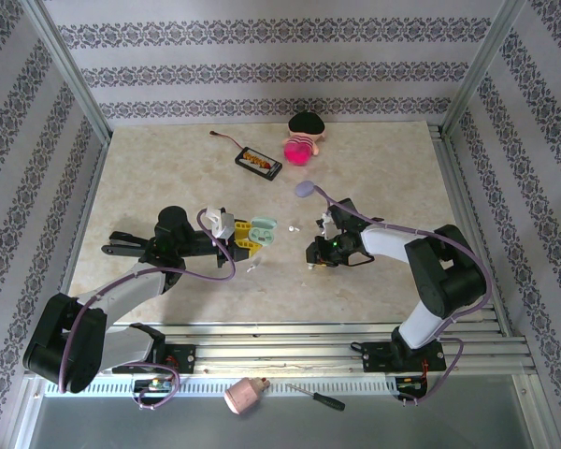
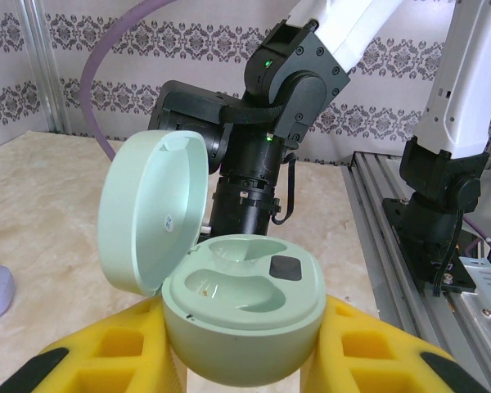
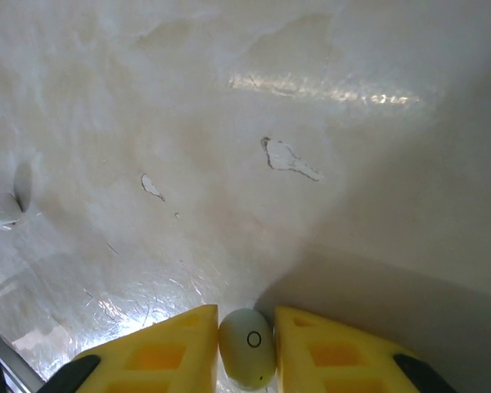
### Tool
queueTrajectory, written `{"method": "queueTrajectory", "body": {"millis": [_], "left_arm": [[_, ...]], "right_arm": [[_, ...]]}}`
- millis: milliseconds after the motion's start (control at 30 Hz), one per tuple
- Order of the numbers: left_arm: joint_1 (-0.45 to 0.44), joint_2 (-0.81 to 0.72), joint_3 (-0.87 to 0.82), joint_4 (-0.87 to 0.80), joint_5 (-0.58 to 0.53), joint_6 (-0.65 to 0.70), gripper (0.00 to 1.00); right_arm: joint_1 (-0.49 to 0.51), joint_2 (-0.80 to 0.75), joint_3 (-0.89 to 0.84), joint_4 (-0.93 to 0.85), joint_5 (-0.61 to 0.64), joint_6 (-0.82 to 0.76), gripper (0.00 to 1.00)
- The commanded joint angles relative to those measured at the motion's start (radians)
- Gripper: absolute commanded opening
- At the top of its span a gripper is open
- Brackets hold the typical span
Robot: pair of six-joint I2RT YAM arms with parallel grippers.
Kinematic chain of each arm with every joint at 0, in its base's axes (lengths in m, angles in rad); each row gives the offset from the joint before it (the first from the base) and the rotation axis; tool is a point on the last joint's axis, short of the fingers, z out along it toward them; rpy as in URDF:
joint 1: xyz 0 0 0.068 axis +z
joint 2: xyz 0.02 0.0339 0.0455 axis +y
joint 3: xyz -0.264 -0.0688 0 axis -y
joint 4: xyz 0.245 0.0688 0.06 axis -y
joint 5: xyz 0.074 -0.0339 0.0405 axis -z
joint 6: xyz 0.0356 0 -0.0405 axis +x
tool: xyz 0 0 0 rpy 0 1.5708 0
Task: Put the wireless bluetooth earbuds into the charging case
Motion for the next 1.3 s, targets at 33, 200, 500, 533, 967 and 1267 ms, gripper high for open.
{"method": "queueTrajectory", "body": {"millis": [33,200,500,533,967,1267], "left_arm": [[0.011,0.0,-0.002,0.022,0.016,0.005,0.28],[0.01,0.004,-0.002,0.026,0.012,0.007,0.28],[0.01,0.016,-0.007,0.033,0.001,0.016,0.28],[0.011,0.019,-0.007,0.035,0.001,0.015,0.28],[0.011,0.032,-0.024,0.07,-0.04,0.014,0.28],[0.012,0.108,-0.046,0.199,-0.14,-0.011,0.28]], "right_arm": [[0.02,-0.009,-0.005,-0.007,0.008,-0.017,0.19],[0.036,-0.087,-0.001,-0.041,0.112,-0.011,0.19],[0.204,-0.214,0.042,-0.176,0.645,0.205,0.15],[0.228,-0.207,0.059,-0.209,0.7,0.229,0.13],[0.369,-0.131,0.209,-0.409,0.991,0.366,0.1],[0.418,-0.234,0.263,-0.388,1.055,0.32,0.09]]}}
